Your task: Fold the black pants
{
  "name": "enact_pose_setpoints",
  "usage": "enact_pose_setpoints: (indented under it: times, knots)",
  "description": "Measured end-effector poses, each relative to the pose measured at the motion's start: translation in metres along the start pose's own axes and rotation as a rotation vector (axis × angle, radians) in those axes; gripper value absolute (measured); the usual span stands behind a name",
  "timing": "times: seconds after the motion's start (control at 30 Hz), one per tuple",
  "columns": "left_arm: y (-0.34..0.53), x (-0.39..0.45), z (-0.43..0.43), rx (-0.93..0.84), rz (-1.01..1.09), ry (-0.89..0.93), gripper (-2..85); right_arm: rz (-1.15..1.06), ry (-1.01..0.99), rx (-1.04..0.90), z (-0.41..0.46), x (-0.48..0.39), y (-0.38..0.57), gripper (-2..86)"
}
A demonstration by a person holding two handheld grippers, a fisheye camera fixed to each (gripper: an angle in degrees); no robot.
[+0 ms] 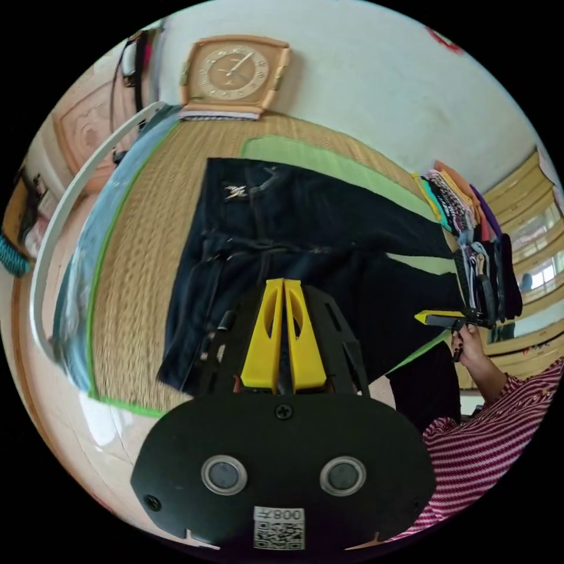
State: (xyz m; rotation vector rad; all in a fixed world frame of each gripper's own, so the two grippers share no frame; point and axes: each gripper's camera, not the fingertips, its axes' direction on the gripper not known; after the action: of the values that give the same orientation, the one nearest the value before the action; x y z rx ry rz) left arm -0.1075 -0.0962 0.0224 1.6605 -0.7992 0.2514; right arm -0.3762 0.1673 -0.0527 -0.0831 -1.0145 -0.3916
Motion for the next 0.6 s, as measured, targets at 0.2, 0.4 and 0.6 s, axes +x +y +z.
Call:
enact_pose_setpoints:
  times: [0.2,0.4,0.6]
  knots:
    - [-0.076,0.042,0.047,-0.147,0.118,-0.002,0.0,-0.03,0.011,-0.067,0.031,-0.014,-0.01,0.1]
    - [-0.112,0.049,0.032,-0.147,0.092,-0.062,0.0,-0.017,-0.043,-0.047,0.029,-0.008,0.009,0.2]
    - [-0.127,0.066,0.0,-0.14,0.082,-0.054,-0.1,-0.038,-0.047,-0.059,0.026,-0.004,0.013,0.1]
